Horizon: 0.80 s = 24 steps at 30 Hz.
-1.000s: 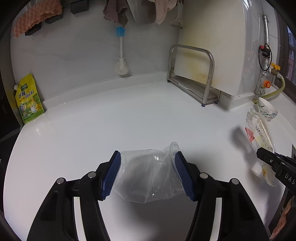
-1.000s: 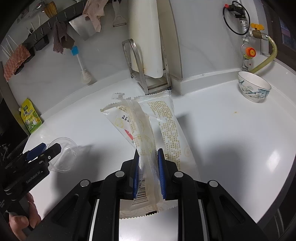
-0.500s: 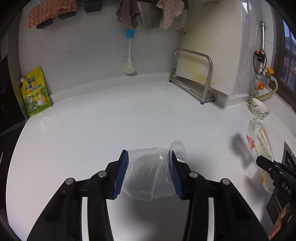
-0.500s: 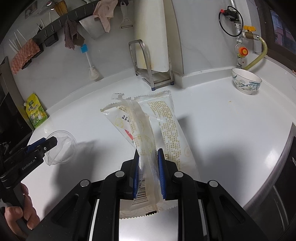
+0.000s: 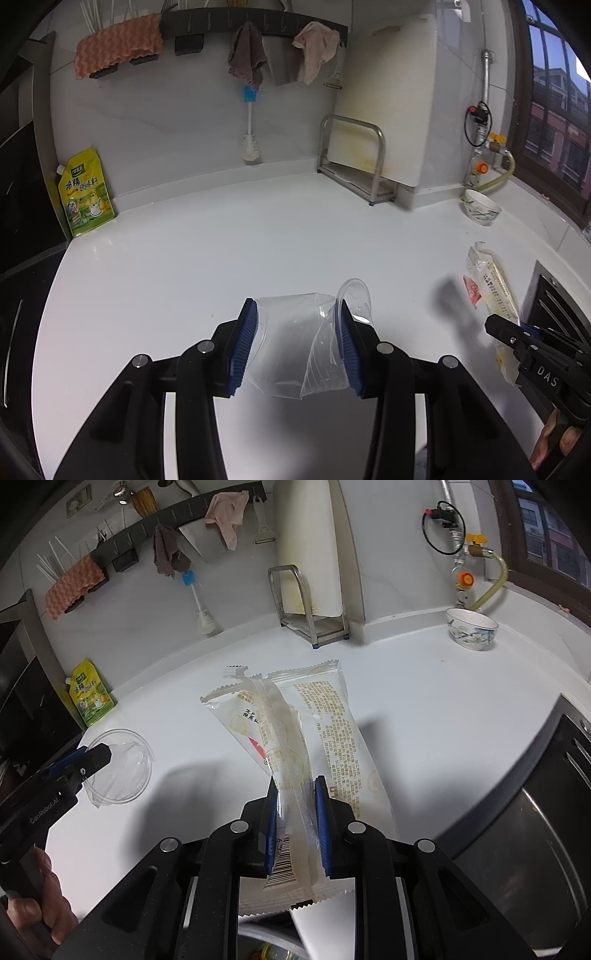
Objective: Collect trash
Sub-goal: 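Carry the cup and packet over the bin and open both grippers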
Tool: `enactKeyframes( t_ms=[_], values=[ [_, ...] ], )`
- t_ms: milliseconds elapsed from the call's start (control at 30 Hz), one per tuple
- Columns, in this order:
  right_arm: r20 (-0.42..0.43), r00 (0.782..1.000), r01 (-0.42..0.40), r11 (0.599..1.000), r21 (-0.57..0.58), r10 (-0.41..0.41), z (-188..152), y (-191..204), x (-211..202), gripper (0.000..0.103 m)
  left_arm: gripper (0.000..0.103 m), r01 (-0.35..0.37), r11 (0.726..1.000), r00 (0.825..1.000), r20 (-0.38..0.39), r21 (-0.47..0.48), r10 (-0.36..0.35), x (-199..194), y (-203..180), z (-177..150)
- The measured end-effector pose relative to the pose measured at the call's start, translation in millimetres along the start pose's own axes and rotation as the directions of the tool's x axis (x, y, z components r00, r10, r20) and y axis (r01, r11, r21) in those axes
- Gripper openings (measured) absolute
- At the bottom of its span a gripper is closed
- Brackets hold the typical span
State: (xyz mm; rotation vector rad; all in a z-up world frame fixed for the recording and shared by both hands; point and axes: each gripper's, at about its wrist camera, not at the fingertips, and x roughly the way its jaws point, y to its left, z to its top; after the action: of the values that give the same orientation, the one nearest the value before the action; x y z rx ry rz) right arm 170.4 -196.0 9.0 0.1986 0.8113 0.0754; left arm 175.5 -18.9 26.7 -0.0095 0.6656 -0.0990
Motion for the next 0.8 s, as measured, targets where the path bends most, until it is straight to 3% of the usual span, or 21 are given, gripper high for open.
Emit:
enactKeyframes(
  t_ms=[367, 800],
  values=[
    [0.021, 1.000, 0.001, 0.999, 0.053, -0.002, -62, 17, -68, 0.018, 0.042, 0.069, 0.996, 0.997, -0.023, 0.055, -0.067, -59, -15, -54],
    [-0.026, 1.000, -0.004, 0.999, 0.034, 0.005, -155, 46, -121, 0.018, 0.042, 0.143, 0.983, 0.987, -0.095, 0.117, -0.132, -116, -22, -127]
  ],
)
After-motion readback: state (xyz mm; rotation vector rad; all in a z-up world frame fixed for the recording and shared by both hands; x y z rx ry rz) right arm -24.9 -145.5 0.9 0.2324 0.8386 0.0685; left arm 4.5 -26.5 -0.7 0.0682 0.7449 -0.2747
